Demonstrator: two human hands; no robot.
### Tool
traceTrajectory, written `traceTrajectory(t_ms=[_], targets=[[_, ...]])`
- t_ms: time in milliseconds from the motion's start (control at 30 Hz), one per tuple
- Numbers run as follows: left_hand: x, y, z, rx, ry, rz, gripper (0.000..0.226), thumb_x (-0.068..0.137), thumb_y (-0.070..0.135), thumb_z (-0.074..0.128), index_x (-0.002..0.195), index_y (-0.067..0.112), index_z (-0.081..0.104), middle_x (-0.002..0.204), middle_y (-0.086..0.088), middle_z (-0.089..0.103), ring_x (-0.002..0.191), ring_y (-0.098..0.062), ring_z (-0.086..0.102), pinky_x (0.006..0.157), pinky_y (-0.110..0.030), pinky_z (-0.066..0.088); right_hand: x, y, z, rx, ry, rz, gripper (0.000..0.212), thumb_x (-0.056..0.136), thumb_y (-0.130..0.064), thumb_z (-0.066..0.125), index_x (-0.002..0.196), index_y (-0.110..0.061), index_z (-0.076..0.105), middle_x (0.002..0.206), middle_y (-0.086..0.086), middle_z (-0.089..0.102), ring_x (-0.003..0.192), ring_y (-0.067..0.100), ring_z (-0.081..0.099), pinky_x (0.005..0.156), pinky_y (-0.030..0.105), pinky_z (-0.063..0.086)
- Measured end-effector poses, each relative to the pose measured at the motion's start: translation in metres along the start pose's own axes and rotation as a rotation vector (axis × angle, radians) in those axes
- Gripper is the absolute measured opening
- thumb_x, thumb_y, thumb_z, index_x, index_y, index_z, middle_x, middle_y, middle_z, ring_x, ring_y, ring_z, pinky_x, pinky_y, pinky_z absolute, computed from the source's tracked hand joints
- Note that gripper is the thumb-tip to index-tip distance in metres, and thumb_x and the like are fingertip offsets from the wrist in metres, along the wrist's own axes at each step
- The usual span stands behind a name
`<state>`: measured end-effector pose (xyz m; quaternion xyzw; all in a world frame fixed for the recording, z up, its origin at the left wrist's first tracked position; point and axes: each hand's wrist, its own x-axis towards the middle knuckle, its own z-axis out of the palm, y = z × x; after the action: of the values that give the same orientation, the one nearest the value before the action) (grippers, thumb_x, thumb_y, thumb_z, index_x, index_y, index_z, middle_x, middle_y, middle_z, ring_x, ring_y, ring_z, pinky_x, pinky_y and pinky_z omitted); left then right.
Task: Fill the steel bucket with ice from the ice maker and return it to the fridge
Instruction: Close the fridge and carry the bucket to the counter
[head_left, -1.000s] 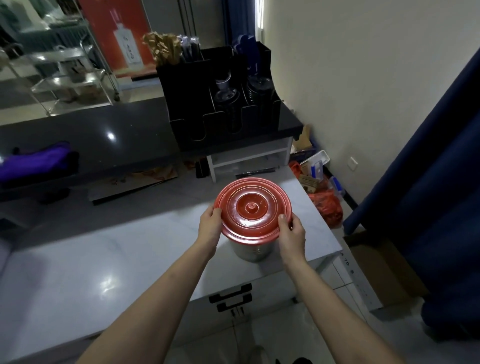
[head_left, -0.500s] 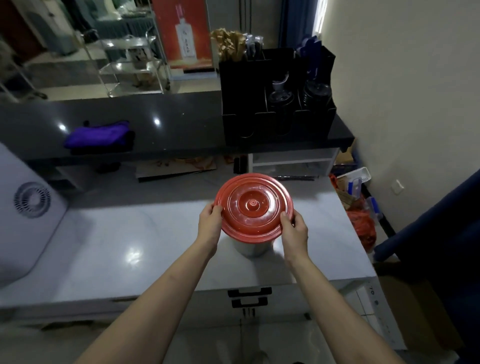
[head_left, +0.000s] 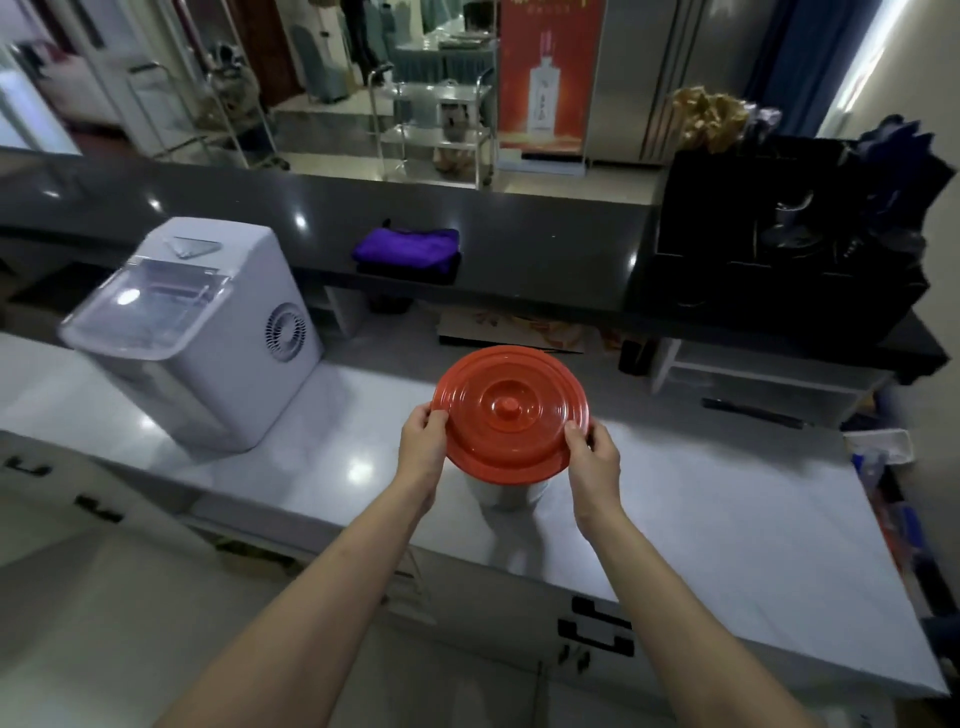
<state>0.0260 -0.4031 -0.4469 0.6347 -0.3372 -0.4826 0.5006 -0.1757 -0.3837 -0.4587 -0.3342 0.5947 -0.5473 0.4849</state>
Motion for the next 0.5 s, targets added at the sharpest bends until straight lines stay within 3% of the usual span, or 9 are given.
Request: traceTrajectory(t_ms=[300,500], targets=[[0.031,0.002,-0.14,-0.091,0.11,-0.038,0.05,0.079,0.032,0.054,0.122,0.011,0.068,0.09,0.0,0.067,0.086,-0.017,0.061,0.084,-0.042,0.054,-0.037,0.01,0.13,-0.048,-0.13,-0.048,0.026,0.106,-0.032,0.057,0.128,-0.024,0.068,0.114,-0.005,0.074,0.109,0.011,0.068,0.091,0.028,0.054],[0.046,-0.001,-0.209,-0.11,0.11,-0.028,0.047,0.082,0.032,0.057,0.123,0.01,0.066,0.094,-0.002,0.069,0.089,-0.019,0.063,0.086,-0.041,0.054,-0.06,0.022,0.19,-0.048,-0.158,-0.043,0.027,0.107,-0.032,0.055,0.128,-0.022,0.068,0.114,-0.002,0.074,0.109,0.014,0.068,0.092,0.029,0.054]])
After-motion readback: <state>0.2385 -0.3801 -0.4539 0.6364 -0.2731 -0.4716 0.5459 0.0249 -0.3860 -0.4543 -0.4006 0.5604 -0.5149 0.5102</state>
